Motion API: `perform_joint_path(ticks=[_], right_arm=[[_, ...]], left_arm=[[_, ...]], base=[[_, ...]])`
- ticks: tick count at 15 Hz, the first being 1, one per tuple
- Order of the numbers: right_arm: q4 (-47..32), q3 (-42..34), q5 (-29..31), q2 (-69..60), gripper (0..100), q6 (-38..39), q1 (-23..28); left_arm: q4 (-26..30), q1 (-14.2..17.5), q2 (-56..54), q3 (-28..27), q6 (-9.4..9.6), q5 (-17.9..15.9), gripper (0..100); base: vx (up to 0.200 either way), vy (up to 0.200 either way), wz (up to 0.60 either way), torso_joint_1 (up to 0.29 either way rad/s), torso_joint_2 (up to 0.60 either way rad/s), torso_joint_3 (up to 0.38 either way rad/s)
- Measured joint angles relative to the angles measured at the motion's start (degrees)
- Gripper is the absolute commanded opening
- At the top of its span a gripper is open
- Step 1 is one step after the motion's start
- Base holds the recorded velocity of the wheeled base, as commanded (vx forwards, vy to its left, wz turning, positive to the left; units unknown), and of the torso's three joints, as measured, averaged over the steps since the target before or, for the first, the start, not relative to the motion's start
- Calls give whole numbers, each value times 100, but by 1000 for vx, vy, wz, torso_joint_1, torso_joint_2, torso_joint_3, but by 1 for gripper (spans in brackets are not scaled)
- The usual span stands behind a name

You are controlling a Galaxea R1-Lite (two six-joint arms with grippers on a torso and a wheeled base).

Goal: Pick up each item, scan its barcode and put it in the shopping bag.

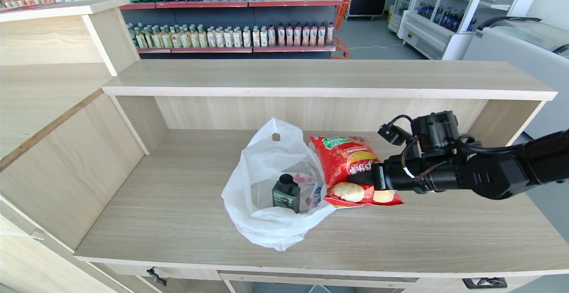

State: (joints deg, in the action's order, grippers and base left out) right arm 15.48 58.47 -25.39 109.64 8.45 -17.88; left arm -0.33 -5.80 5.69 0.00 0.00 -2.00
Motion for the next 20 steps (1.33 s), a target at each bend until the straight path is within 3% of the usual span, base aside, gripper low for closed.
perform_joint_path(ticks=[4, 6, 8, 17, 20], right_arm=[[-13, 269, 13, -121, 0, -701, -61], [127, 580, 27, -289, 0, -1960, -68], [824, 829, 22, -460, 0, -2720, -57], [1424, 738, -88, -645, 0, -2903, -269], [1221, 680, -329, -623, 0, -2876, -234]], left_arm=[[0, 7, -2, 0, 0, 0, 0], [0, 5, 0, 0, 0, -2, 0], [0, 0, 0, 0, 0, -2, 0], [0, 0, 0, -2, 0, 0, 0], [1, 5, -2, -2, 0, 0, 0]], base=[[0, 0, 0, 0, 0, 0], [0, 0, 0, 0, 0, 0], [0, 0, 0, 0, 0, 0], [0, 0, 533, 1, 3, 2], [0, 0, 0, 0, 0, 0]])
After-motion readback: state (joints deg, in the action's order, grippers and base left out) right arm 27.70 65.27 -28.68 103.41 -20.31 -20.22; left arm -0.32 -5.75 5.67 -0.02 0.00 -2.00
